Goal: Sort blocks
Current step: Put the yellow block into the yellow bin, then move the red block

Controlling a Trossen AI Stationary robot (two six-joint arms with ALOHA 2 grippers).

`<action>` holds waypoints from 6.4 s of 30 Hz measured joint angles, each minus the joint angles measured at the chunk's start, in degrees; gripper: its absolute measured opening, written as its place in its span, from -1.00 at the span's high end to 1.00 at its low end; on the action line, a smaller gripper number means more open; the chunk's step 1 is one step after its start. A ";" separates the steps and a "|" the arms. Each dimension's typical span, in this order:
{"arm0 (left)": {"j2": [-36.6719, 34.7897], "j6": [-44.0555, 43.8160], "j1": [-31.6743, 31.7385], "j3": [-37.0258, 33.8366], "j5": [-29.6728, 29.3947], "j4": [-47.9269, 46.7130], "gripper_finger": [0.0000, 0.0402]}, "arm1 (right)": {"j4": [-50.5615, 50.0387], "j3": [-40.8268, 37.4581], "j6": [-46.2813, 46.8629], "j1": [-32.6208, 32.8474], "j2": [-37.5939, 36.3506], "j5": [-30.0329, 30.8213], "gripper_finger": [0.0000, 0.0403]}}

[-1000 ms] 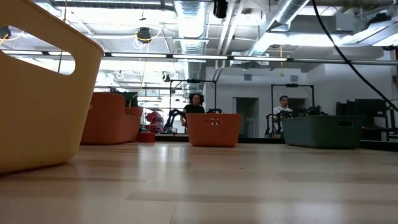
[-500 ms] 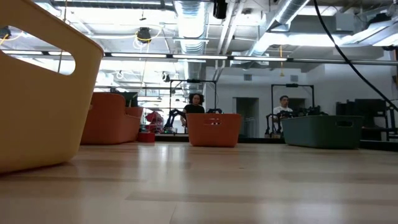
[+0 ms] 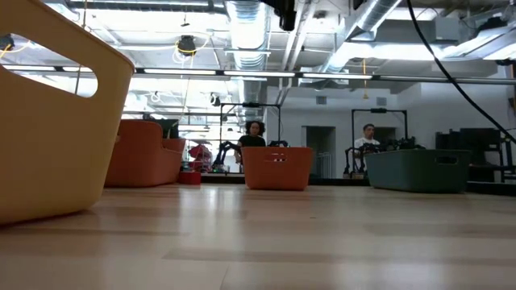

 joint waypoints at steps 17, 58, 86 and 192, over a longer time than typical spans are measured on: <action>-9.14 -50.83 -27.66 -15.64 17.84 -20.48 0.35 | -7.47 0.00 3.67 -1.19 0.00 1.29 -0.66; -9.00 -74.74 -37.25 -47.25 21.55 13.34 0.06 | -16.96 0.00 6.29 4.96 0.00 6.27 -0.65; -13.01 -54.39 -20.52 -29.33 2.11 2.70 0.12 | -38.82 18.83 -21.75 9.12 12.44 22.25 -0.48; 58.18 -3.35 51.07 34.36 24.61 -43.17 0.18 | -77.00 44.59 -71.23 -9.90 15.63 11.84 -0.44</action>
